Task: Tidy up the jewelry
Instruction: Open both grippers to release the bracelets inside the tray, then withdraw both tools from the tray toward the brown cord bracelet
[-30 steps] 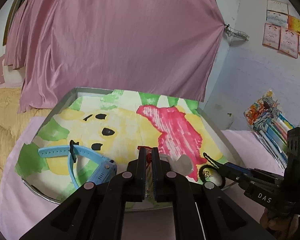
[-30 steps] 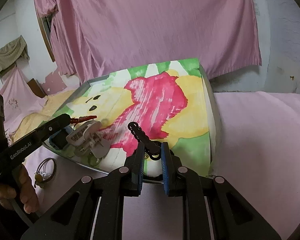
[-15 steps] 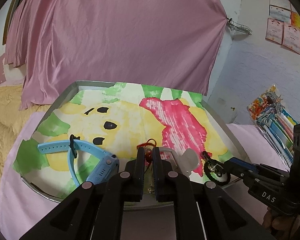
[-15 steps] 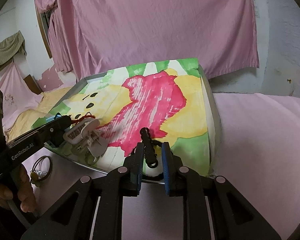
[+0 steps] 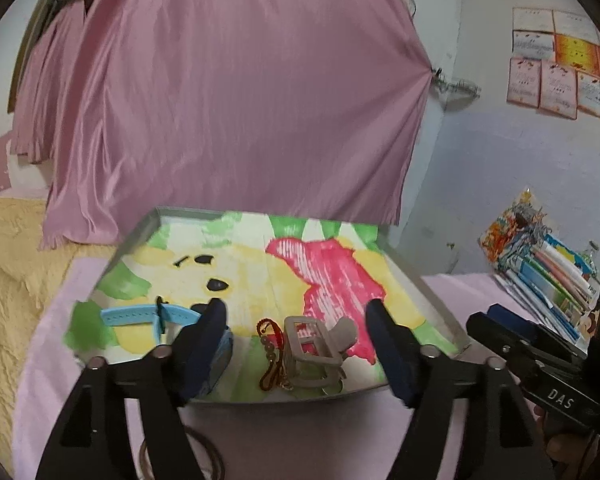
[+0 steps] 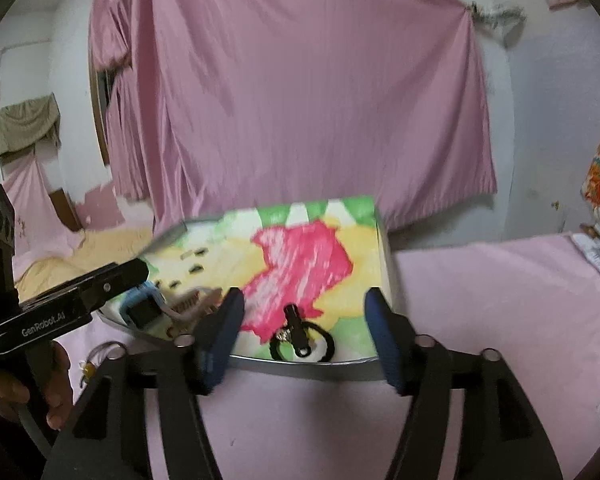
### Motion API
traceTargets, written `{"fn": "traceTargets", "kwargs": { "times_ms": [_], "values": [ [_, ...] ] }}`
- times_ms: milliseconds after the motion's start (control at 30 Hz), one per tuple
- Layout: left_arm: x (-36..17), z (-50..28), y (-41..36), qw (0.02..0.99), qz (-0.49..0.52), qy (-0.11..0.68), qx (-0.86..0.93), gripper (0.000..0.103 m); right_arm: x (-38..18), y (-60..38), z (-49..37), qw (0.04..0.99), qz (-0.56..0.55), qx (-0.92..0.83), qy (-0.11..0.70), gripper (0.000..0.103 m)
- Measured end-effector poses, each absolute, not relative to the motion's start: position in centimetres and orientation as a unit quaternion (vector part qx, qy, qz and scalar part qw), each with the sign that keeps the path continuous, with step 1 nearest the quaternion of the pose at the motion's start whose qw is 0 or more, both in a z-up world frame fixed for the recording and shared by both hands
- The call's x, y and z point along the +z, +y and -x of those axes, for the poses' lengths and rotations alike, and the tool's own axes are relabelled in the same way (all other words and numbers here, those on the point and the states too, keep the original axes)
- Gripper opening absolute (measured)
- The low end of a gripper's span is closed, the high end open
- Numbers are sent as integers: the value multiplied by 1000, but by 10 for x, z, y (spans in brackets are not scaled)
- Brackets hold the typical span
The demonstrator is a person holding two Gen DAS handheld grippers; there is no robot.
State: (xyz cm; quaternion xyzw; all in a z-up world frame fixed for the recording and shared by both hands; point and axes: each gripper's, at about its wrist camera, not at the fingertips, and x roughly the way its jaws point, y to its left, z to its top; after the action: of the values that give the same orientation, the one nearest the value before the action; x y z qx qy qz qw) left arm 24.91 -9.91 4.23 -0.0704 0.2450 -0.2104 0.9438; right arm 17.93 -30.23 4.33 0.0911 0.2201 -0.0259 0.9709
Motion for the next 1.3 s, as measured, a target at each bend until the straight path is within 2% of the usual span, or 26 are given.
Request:
{"fn": "traceTargets", "kwargs": {
  "times_ms": [33,100,167,200,300,667,933,1300],
  "values": [
    [45,-242,-96,946,73,237,-208,80,45,-301,-175,973,-89,-26,212,65],
    [49,-234,-90,949,76,226,-205,89,50,-296,-165,977,-85,-27,192,78],
    [54,-223,-83,953,76,212,-201,95,54,-292,-154,981,-81,-31,171,85],
    [56,-216,-79,957,76,202,-194,99,55,-289,-148,984,-79,-29,159,87],
    [59,-202,-67,964,73,182,-179,102,59,-282,-134,987,-74,-27,140,94],
    [53,-155,-16,979,24,162,-121,102,56,-249,-106,990,-63,-7,122,96],
    [36,-147,27,974,15,196,-110,102,45,-210,-106,986,-28,20,162,96],
    [18,-161,37,959,0,257,-123,102,31,-180,-132,965,-19,77,250,96]
  ]
}}
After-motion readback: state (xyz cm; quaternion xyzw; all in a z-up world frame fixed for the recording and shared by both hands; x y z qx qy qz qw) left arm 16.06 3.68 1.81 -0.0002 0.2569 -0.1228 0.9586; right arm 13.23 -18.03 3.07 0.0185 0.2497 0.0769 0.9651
